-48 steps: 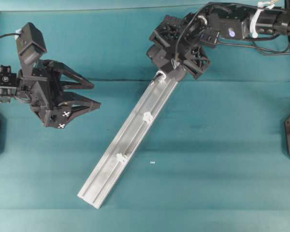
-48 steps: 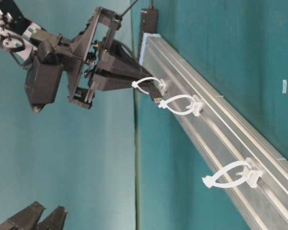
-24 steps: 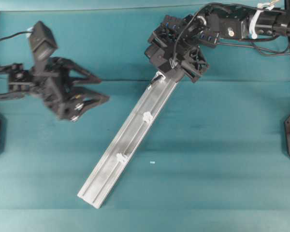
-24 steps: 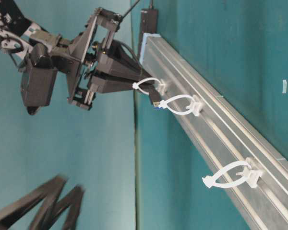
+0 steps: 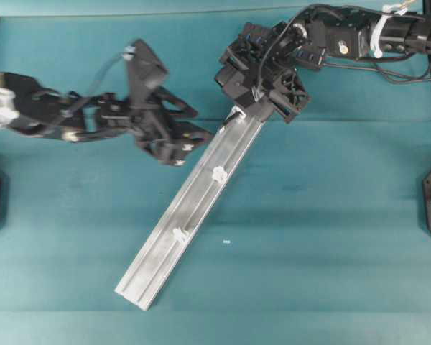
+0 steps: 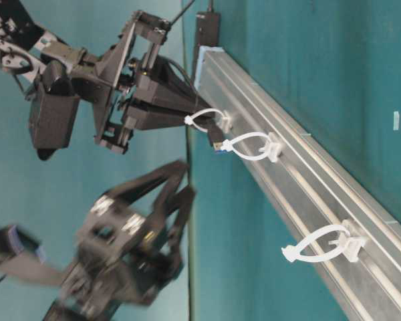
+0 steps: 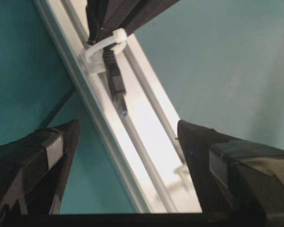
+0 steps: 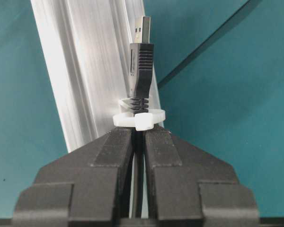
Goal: Pass the USB cable through three rings with both arms.
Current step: 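Reach the left gripper under the first ring and grasp the plug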
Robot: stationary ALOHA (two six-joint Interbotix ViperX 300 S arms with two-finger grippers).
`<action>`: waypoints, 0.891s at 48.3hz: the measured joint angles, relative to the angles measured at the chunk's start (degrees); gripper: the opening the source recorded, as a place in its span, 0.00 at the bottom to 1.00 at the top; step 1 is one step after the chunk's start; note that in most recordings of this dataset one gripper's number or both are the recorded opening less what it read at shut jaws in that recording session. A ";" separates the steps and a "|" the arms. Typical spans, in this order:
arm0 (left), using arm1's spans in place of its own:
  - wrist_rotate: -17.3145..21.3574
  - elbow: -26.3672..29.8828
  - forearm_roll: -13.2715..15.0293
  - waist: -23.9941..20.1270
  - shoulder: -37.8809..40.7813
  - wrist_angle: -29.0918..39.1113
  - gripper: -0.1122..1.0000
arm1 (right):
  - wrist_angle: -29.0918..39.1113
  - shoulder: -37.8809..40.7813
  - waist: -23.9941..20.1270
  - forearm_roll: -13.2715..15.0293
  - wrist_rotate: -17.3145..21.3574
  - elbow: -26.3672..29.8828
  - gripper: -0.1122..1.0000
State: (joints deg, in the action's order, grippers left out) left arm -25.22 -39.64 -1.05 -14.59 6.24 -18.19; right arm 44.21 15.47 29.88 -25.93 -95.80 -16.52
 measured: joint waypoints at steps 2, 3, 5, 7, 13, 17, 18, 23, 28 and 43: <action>0.09 1.05 0.00 0.00 1.23 0.00 0.92 | 0.00 0.00 0.00 0.00 0.00 0.00 0.16; 0.26 1.58 0.00 -0.09 1.85 0.00 0.92 | 0.00 0.00 0.00 -0.09 0.09 0.00 0.16; 0.53 2.55 0.00 -0.18 2.81 0.09 0.92 | -0.09 0.00 0.00 0.00 0.00 0.00 0.16; 0.88 3.34 0.00 -0.35 3.69 0.00 0.92 | -0.09 0.00 0.00 -0.09 0.00 0.00 0.16; 1.49 5.62 0.00 -1.23 5.80 0.00 0.92 | -0.35 0.00 0.00 -0.09 0.09 0.00 0.16; 1.49 6.59 0.00 -1.67 6.77 0.00 0.92 | -0.35 0.00 0.00 -0.09 0.00 0.00 0.16; 1.41 6.77 0.00 -1.67 6.94 0.00 0.92 | -0.35 0.00 0.00 -0.09 0.00 0.00 0.16; 0.62 7.56 0.00 -1.67 8.09 0.00 0.92 | -0.35 0.00 0.00 -0.09 0.00 0.00 0.16; 0.09 8.00 0.00 -1.58 8.96 0.00 0.91 | -0.62 0.00 0.00 -0.09 0.00 0.00 0.16; -0.18 9.32 0.00 -1.58 10.46 0.00 0.86 | -0.88 0.00 0.00 -0.09 0.00 0.00 0.16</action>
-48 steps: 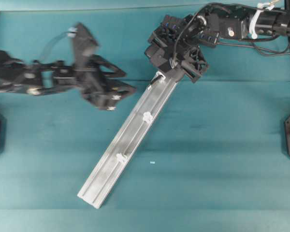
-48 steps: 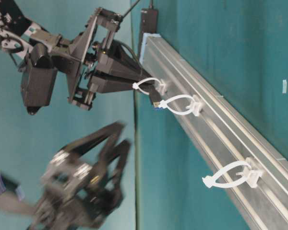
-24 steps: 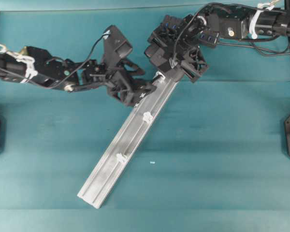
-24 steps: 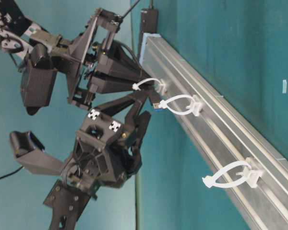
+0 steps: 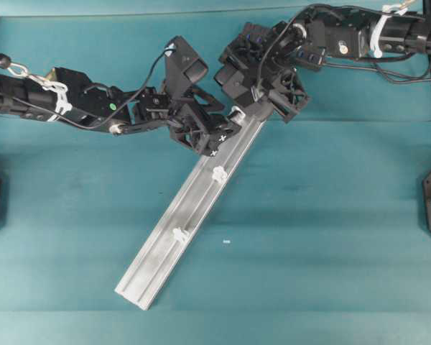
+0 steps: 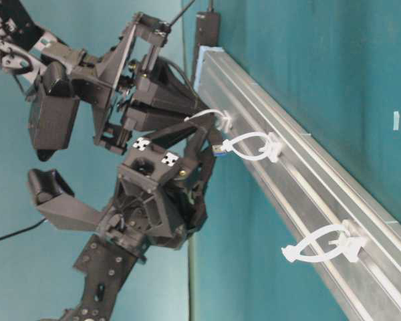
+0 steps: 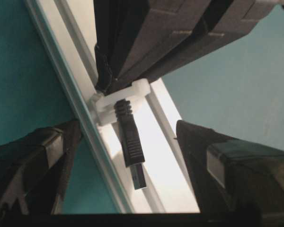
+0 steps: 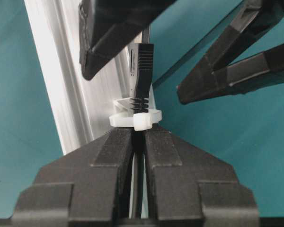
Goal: Pass the USB cable through three rings with both arms.
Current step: 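Reach the left gripper under the first ring and grasp the plug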
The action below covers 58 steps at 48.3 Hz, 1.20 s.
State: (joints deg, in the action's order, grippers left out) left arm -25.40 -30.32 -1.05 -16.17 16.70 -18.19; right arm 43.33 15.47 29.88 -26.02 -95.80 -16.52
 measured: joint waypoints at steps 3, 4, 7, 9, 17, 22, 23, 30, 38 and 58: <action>-0.44 0.09 0.00 0.18 0.35 0.00 0.82 | -0.09 0.00 0.00 0.00 0.00 0.00 0.16; -0.44 0.09 0.00 0.26 0.44 -0.09 0.80 | -0.09 0.00 0.00 0.00 0.00 0.00 0.16; -0.62 0.26 0.00 0.53 0.53 0.09 0.76 | -0.26 0.00 0.00 0.00 0.00 0.00 0.16; -0.62 0.26 0.00 0.79 0.53 0.18 0.73 | -0.44 0.00 0.00 0.00 0.00 0.00 0.16; -0.53 0.18 0.00 1.58 0.62 0.26 0.57 | -0.70 0.00 0.00 0.00 0.00 0.00 0.16; 0.00 0.18 0.00 1.85 0.62 0.26 0.41 | -0.62 0.00 0.00 -0.09 0.09 -0.09 0.16; 0.00 0.18 0.00 1.85 0.62 0.26 0.38 | -0.62 0.00 0.00 -0.09 0.00 -0.09 0.16; 0.18 0.18 0.00 1.85 0.70 0.26 0.22 | -0.53 0.00 0.00 0.00 0.09 -0.18 0.16; 0.00 0.18 0.00 1.85 0.70 0.26 0.22 | -0.44 -0.09 0.00 -0.09 0.09 -0.35 0.16; 0.00 0.18 0.00 1.85 0.79 0.26 0.22 | -2.64 -0.35 -0.62 0.00 2.99 -1.23 0.16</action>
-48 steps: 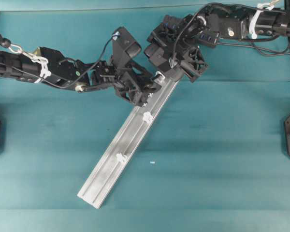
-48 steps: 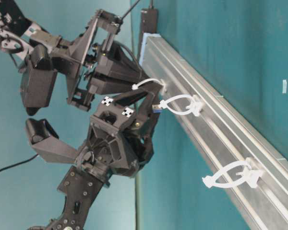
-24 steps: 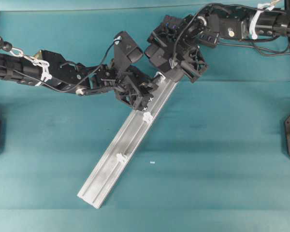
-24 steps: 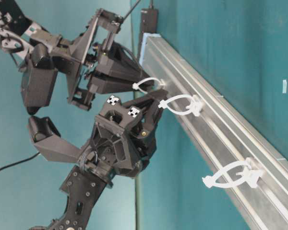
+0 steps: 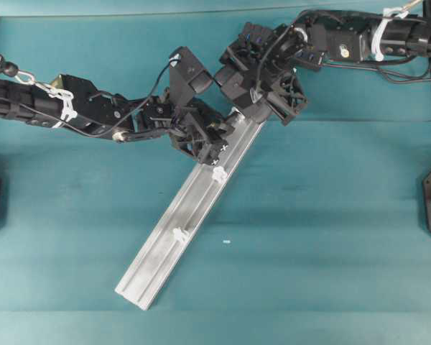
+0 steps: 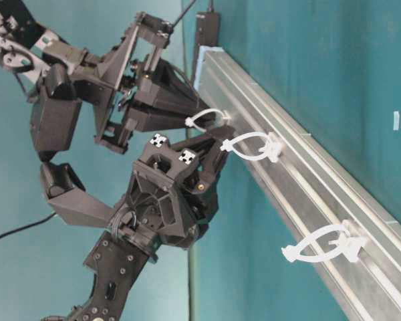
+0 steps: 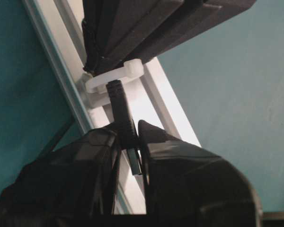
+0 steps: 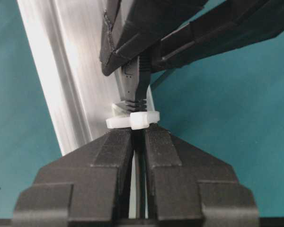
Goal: Pass the USB cable through three rings with both arms.
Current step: 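Reach the left gripper under the first ring and grasp the plug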
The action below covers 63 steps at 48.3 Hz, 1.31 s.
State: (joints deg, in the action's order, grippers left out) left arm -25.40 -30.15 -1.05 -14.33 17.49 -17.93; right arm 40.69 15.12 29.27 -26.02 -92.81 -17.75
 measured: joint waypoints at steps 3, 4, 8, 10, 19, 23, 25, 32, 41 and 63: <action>-0.09 0.00 0.00 0.00 0.00 0.00 0.22 | 0.00 -0.09 -0.09 -0.09 0.53 -0.09 0.17; -0.09 0.00 0.00 0.00 0.00 0.00 0.22 | 0.00 -0.09 0.00 0.00 0.79 -0.09 0.17; -0.26 0.00 0.00 0.00 0.00 -0.18 0.22 | 0.62 -0.26 -0.09 0.00 1.93 -0.35 0.21; -0.26 0.00 0.00 0.00 0.00 -0.26 0.22 | 1.58 -0.44 -0.09 -0.09 2.99 -0.26 0.25; -0.44 0.00 0.00 0.35 0.00 -0.70 0.18 | 2.29 -1.49 0.00 0.09 6.86 -0.26 0.69; -0.62 0.00 0.00 0.35 -0.09 -0.88 0.18 | 0.35 -1.93 0.35 0.44 9.14 -0.62 0.87; -0.88 -0.18 0.00 0.44 -0.09 -0.88 0.18 | -0.70 -2.37 0.53 0.70 10.63 -1.23 0.90; -2.20 -2.11 0.00 0.79 -0.97 -0.88 0.18 | -5.01 -5.01 0.44 1.41 15.56 -4.75 0.87; -3.96 -4.48 0.00 1.49 -2.20 -1.85 0.18 | -8.79 -7.73 0.97 1.49 17.58 -9.49 0.86; -8.61 -5.36 0.00 2.81 -3.87 -2.64 0.18 | -11.16 -13.01 -3.08 1.41 22.41 -13.62 0.85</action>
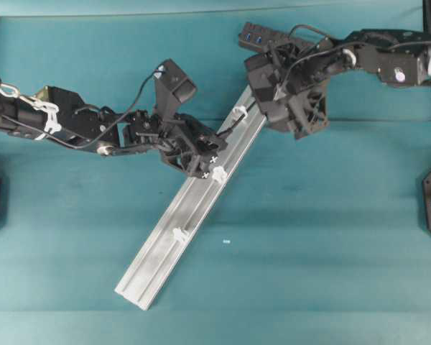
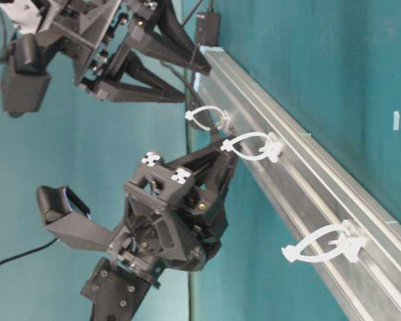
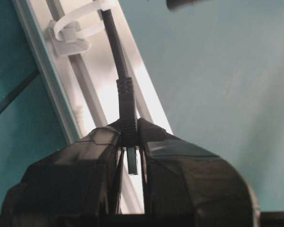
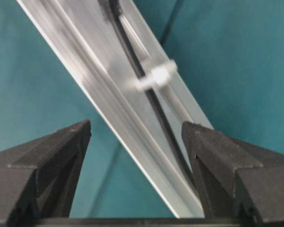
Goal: Pass the USB cable through three rings with both arms.
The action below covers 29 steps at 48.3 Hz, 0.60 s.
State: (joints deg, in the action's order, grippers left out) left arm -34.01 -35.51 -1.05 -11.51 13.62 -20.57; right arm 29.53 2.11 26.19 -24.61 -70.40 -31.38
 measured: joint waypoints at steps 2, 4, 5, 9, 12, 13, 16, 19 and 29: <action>-0.09 -0.09 0.00 0.09 -0.35 0.00 0.18 | -0.18 0.00 -0.70 0.00 0.09 0.00 0.84; -0.18 -0.18 0.00 0.09 -0.70 0.09 0.18 | -0.44 0.09 -1.41 0.00 0.09 0.18 0.84; -0.18 -0.18 0.00 0.00 -0.88 0.09 0.18 | -0.70 0.09 -1.58 0.00 0.09 0.18 0.83; -0.18 -0.26 0.00 0.00 -1.49 0.09 0.18 | -1.85 0.35 -2.20 0.09 0.09 0.70 0.81; -0.26 -0.26 0.00 0.09 -1.76 0.00 0.18 | -2.81 0.62 -2.29 0.44 0.09 1.32 0.81; -0.26 -0.26 0.00 0.09 -1.76 0.00 0.18 | -2.90 0.79 -2.29 0.53 0.09 1.49 0.81; -0.35 -0.26 0.00 0.09 -1.85 0.09 0.18 | -3.25 1.05 -2.37 1.23 0.09 1.93 0.81; -0.44 -0.26 0.00 0.00 -2.02 0.00 0.18 | -3.34 1.41 -2.55 1.93 0.09 2.29 0.81; -0.53 -0.26 0.00 0.00 -2.29 0.18 0.18 | -3.43 2.99 -3.78 4.57 0.09 2.81 0.80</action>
State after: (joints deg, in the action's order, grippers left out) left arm -34.54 -35.77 -1.05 -11.51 11.34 -20.39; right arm 26.10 5.10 22.41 -20.04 -70.31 -28.56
